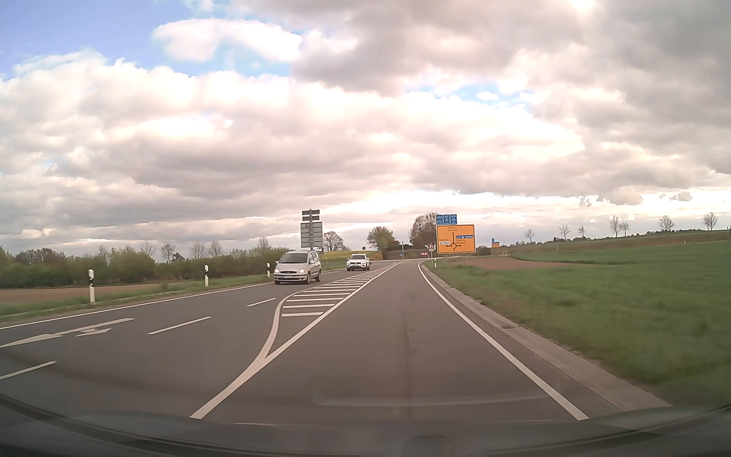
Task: Follow the waypoints while adhering to traffic rules and regulations
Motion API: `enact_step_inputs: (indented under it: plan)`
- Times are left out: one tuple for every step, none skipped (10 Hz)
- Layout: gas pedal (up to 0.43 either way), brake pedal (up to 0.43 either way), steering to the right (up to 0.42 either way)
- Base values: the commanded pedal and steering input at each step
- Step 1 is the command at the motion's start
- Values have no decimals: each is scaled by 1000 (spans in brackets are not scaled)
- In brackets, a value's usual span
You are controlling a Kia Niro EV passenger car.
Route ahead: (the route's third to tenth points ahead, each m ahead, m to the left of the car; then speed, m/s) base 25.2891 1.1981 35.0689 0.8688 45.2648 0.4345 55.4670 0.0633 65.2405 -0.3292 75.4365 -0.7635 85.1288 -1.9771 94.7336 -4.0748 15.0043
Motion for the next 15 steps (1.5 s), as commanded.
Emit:
enact_step_inputs:
  plan:
    - [150,0,1]
    - [138,0,2]
    - [118,0,2]
    - [118,0,1]
    - [118,0,1]
    - [118,0,2]
    - [118,0,2]
    - [118,0,2]
    - [118,0,2]
    - [118,0,2]
    - [118,0,2]
    - [118,0,1]
    - [118,0,1]
    - [118,0,2]
    - [118,0,4]
